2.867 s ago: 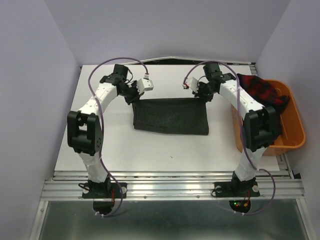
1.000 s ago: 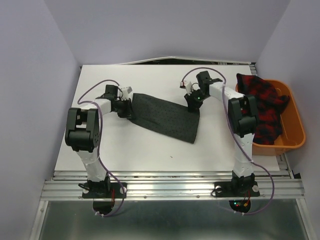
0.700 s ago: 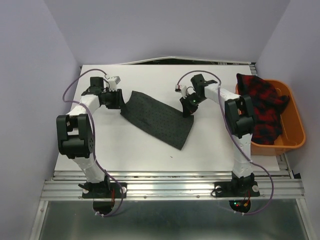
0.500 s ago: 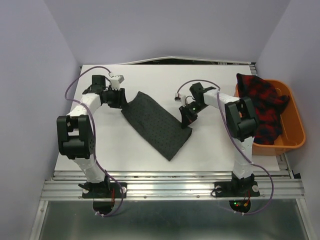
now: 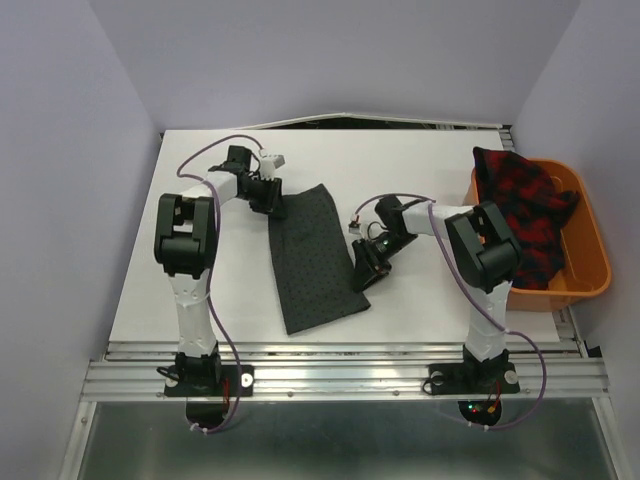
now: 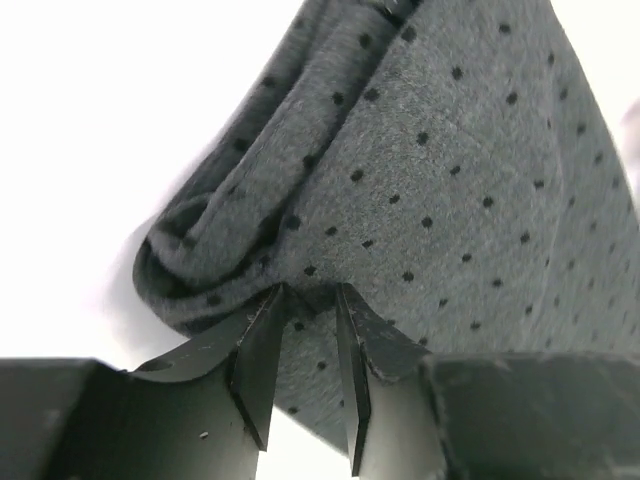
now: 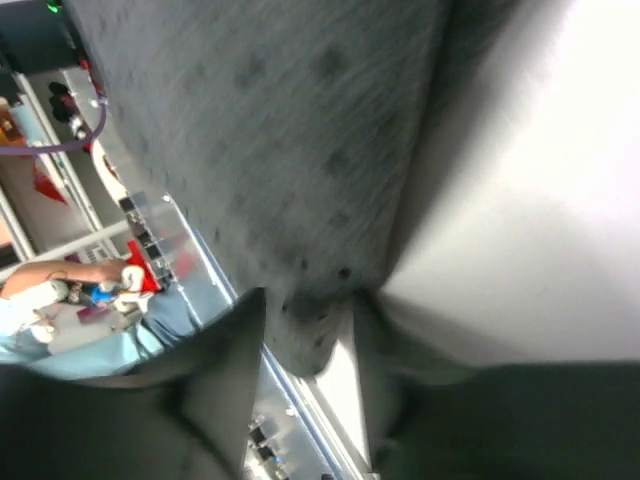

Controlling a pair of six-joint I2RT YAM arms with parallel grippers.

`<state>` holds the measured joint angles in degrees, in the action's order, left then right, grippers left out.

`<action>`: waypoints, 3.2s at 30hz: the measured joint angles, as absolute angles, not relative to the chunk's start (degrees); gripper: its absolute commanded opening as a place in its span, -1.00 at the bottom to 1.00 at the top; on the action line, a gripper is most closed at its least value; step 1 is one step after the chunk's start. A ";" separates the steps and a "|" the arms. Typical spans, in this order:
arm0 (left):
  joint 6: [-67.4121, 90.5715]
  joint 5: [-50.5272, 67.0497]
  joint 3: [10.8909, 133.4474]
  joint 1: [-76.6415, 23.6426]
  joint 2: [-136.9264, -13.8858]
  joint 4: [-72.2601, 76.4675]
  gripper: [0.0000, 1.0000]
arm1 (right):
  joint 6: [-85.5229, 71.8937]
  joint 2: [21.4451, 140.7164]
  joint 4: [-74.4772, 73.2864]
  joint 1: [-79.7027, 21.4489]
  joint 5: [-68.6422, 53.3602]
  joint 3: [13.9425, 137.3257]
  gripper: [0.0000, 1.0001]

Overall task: Fold and stack the skirts
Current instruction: Fold the skirt

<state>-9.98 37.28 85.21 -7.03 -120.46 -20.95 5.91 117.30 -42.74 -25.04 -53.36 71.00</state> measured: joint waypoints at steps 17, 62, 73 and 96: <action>-21.19 36.42 91.59 -2.63 -112.14 -25.02 0.97 | -2.50 124.31 -35.81 -15.49 -45.34 110.63 0.60; -12.75 41.82 103.20 1.26 -130.74 -16.47 0.97 | -27.42 159.17 -5.28 -18.85 -61.32 133.67 -0.50; -34.68 44.45 105.06 4.27 -114.85 -20.16 0.97 | -26.13 153.45 7.90 -19.22 -65.41 123.63 -0.99; -72.16 54.96 107.22 -6.39 -120.40 -43.35 0.95 | -21.71 143.44 24.75 -22.98 -72.49 113.69 -0.99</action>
